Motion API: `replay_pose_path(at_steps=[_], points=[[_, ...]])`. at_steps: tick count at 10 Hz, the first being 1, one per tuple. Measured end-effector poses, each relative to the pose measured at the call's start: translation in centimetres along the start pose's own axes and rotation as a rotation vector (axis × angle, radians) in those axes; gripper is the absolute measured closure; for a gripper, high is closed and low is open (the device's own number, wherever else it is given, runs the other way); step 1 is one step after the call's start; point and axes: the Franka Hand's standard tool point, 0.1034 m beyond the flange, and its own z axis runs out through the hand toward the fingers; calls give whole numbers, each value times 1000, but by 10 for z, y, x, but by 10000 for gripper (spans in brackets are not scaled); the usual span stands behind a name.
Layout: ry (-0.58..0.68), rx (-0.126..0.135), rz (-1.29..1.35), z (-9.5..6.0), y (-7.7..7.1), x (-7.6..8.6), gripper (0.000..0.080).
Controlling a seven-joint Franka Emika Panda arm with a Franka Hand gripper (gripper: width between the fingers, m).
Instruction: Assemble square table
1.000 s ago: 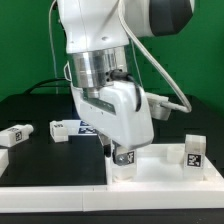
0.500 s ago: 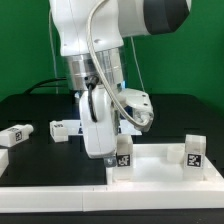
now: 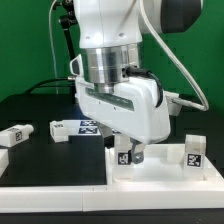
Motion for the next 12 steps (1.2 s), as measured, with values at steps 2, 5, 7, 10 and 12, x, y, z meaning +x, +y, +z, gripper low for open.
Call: replay_pose_path(at_steps=[2, 5, 7, 10, 12], points=[[26, 14, -353, 0, -2, 4, 152], [97, 39, -660, 4, -4, 7, 151], [93, 40, -625, 4, -4, 6, 239], [88, 48, -421, 5, -3, 7, 512], [79, 50, -173, 6, -2, 10, 512]])
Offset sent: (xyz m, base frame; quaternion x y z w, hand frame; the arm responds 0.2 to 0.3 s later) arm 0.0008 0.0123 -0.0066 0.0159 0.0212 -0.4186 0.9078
